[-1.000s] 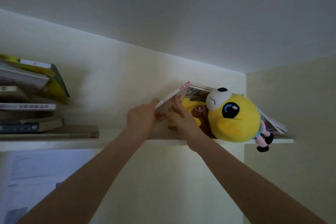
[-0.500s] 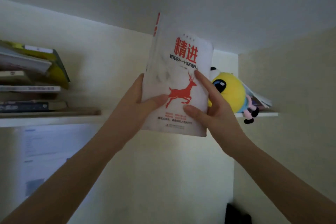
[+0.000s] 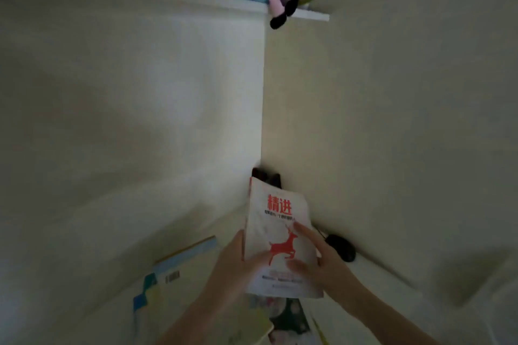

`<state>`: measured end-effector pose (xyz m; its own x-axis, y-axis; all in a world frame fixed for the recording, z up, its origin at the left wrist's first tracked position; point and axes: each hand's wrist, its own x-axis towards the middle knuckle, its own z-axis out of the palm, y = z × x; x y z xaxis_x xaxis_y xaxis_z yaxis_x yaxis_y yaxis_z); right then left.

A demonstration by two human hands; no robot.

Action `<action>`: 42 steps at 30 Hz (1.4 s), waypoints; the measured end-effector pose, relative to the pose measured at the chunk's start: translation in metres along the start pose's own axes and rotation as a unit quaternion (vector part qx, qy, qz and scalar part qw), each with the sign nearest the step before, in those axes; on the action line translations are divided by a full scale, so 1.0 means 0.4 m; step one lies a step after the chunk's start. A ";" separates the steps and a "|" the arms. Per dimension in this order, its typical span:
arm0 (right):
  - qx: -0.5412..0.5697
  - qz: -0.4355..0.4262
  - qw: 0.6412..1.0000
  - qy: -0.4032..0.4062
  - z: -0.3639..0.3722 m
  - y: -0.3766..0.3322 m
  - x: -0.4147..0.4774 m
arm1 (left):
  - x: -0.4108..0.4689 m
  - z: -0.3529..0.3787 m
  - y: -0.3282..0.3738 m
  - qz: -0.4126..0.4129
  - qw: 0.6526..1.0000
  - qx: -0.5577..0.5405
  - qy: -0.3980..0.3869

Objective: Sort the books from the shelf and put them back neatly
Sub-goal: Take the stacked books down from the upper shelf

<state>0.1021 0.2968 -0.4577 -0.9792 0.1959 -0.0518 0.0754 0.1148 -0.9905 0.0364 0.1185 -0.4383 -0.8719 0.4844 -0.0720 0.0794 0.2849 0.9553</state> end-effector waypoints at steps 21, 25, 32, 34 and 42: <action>-0.233 0.229 0.945 -0.025 -0.127 0.391 0.109 | 0.205 0.210 -0.293 -0.110 0.976 0.167 -0.087; -0.193 0.171 0.966 0.009 -0.140 0.219 0.145 | 0.205 0.118 -0.089 -0.048 0.990 0.118 -0.063; -0.047 -0.089 0.995 -0.004 -0.083 -0.356 0.208 | 0.142 -0.123 0.396 0.136 0.989 -0.012 0.053; -0.050 -0.170 0.984 -0.014 -0.066 -0.511 0.189 | 0.105 -0.177 0.505 0.179 0.980 -0.010 0.088; -0.072 -0.321 0.943 -0.045 -0.009 -0.819 0.082 | -0.056 -0.283 0.718 0.272 0.944 0.040 0.185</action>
<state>0.0461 0.2692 -0.1343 -0.8438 -0.0414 0.5351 -0.5194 0.3140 -0.7948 0.0242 0.0959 -0.1298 -0.7991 0.2602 0.5420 0.5875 0.1465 0.7959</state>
